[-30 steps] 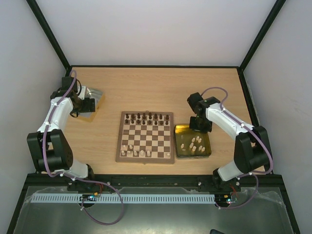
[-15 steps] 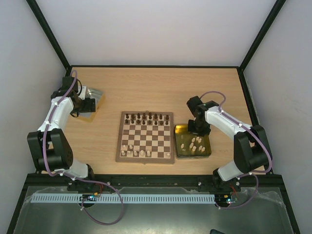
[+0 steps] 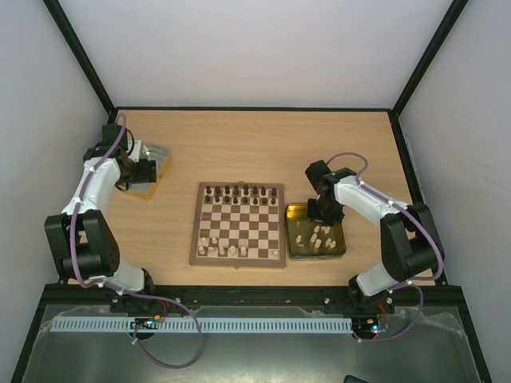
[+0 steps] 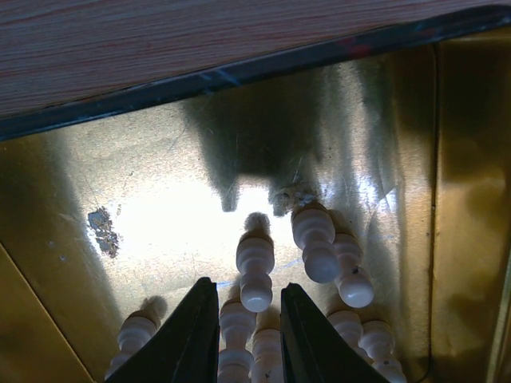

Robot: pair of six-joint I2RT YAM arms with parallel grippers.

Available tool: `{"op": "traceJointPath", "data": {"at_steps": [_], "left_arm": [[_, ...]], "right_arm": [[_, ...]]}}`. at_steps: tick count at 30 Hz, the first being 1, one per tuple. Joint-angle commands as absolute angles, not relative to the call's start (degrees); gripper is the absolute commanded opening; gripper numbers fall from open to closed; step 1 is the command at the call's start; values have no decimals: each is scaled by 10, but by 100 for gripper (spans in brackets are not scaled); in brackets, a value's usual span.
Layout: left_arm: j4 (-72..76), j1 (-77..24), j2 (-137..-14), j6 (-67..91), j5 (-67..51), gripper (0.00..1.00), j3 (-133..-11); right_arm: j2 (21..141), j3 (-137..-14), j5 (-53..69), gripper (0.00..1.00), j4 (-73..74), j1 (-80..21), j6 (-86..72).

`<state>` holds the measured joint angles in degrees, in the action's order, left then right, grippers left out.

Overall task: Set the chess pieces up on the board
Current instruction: Pick up the chess piece from the storage box.

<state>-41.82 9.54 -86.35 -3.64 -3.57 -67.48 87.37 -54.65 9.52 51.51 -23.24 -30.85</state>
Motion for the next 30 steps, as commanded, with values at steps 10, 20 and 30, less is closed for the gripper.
{"op": "traceJointPath", "data": {"at_steps": [10, 20, 30], "left_arm": [[-432, 93, -863, -34, -28, 91, -686], [-432, 92, -864, -34, -25, 91, -688], [-431, 93, -867, -33, -25, 91, -690]], "right_arm": [[893, -532, 88, 20, 495, -230, -304], [892, -525, 88, 19, 491, -230, -305], [894, -521, 88, 16, 489, -230, -305]]}}
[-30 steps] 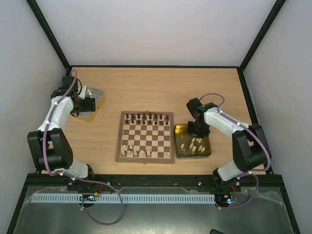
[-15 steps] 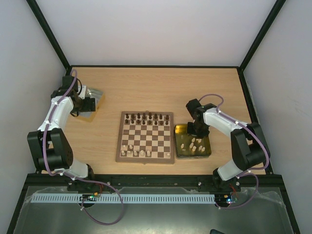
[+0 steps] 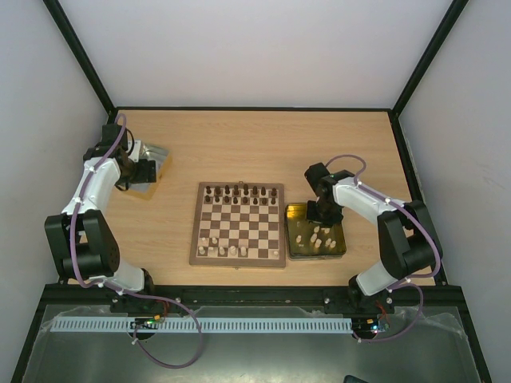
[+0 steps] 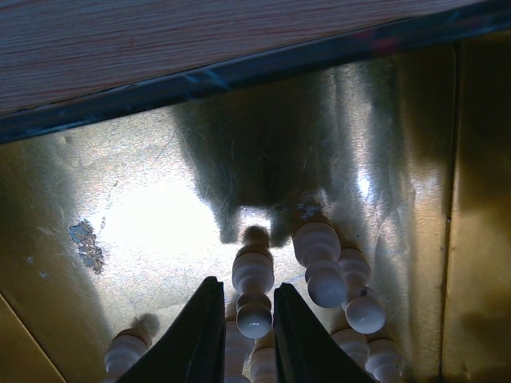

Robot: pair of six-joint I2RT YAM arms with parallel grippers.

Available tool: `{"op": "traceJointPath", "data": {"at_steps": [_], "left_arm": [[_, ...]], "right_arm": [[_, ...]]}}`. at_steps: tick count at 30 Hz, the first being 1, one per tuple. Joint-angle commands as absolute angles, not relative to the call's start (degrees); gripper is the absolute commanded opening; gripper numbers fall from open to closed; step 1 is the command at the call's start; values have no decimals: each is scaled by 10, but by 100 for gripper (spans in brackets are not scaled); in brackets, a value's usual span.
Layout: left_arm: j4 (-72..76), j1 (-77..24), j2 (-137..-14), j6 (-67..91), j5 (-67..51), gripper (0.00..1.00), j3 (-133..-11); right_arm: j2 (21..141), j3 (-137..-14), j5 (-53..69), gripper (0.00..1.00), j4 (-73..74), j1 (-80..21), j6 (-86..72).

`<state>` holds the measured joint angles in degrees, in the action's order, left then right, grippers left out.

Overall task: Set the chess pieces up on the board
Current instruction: Pick up the chess piece from the storage box.

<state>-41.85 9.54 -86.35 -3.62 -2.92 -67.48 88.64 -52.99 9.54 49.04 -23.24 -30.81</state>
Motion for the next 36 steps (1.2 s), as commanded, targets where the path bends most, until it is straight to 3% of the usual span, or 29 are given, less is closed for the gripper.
{"op": "traceJointPath", "data": {"at_steps": [1, 11, 16, 26, 36], "left_arm": [[-431, 93, -867, -33, -25, 92, -689], [-431, 93, -868, -33, -25, 92, -690], [-431, 93, -869, -33, -27, 92, -691], [-431, 92, -877, -34, -33, 92, -693], [-432, 90, -875, -34, -36, 92, -697]], "right_arm": [[895, -521, 88, 16, 488, -230, -305], [906, -520, 92, 14, 485, -230, -304], [904, -532, 86, 5, 498, -230, -305], [877, -583, 59, 2, 558, -232, -307], [900, -731, 24, 2, 647, -366, -347]]}}
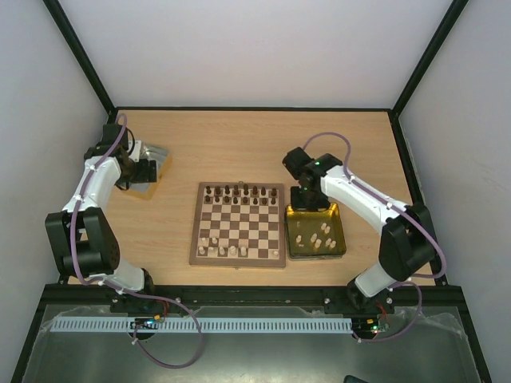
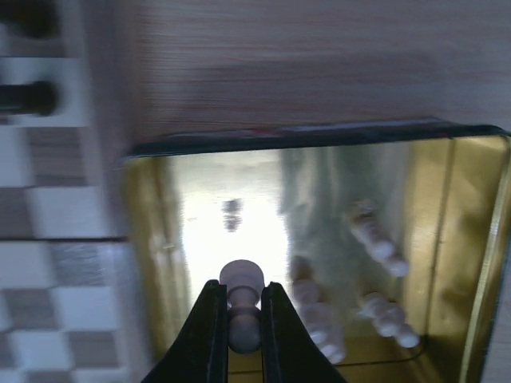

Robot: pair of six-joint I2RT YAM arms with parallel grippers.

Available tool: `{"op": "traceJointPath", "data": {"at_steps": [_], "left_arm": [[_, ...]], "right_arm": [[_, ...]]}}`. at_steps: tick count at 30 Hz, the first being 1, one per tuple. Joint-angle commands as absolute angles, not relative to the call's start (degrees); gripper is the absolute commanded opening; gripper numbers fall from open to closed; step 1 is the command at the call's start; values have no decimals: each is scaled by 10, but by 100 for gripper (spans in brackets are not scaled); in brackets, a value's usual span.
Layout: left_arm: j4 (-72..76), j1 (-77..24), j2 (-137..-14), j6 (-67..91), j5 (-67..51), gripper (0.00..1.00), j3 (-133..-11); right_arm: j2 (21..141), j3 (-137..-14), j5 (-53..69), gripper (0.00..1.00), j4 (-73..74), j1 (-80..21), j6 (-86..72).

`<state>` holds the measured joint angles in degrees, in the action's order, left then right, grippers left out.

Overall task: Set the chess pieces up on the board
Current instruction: Pick up the chess piece from the storage box, then place the chess piece on the chessboard.

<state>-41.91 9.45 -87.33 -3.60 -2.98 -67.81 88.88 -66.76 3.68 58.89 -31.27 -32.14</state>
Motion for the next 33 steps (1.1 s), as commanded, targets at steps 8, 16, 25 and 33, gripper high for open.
{"op": "traceJointPath", "data": {"at_steps": [8, 16, 25, 33], "left_arm": [[-432, 89, -871, -34, -36, 92, -696], [-431, 89, -866, -33, -37, 92, -693], [-429, 89, -863, -33, -39, 92, -691], [-427, 89, -858, -33, -37, 92, -690]], "right_arm": [[1004, -860, 56, 2, 659, -482, -361], [1110, -961, 62, 2, 663, -552, -344], [1187, -1041, 75, 2, 676, -579, -324], [1223, -1062, 79, 2, 676, -607, -314]]}}
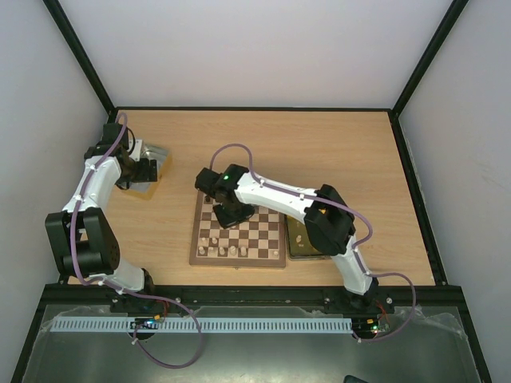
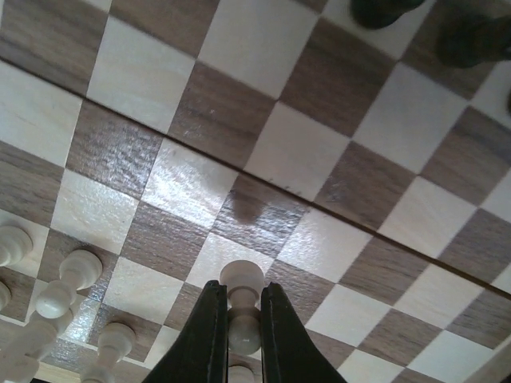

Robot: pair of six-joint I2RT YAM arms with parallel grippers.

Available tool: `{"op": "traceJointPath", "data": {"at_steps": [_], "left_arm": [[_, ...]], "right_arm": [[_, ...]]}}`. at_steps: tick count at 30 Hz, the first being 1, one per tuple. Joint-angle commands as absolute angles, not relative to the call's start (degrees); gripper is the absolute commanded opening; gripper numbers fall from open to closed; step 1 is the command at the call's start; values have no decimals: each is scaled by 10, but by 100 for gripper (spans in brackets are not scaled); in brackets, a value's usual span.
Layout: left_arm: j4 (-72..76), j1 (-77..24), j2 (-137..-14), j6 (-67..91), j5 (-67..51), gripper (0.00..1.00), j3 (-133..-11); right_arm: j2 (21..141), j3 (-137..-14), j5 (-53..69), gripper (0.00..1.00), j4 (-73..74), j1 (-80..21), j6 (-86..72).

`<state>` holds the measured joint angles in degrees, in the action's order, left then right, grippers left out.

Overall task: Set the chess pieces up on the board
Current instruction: Place the chess piece on the chessboard.

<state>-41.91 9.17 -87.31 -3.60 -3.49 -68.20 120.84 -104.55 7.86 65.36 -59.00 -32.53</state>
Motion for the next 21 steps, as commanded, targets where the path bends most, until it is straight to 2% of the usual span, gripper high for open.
{"op": "traceJointPath", "data": {"at_steps": [1, 21], "left_arm": [[-427, 89, -856, -33, -36, 92, -689], [-425, 90, -850, -32, -36, 93, -683]], "right_arm": [[1225, -1062, 80, 2, 674, -609, -314], [1263, -1094, 90, 2, 686, -639, -302]]}}
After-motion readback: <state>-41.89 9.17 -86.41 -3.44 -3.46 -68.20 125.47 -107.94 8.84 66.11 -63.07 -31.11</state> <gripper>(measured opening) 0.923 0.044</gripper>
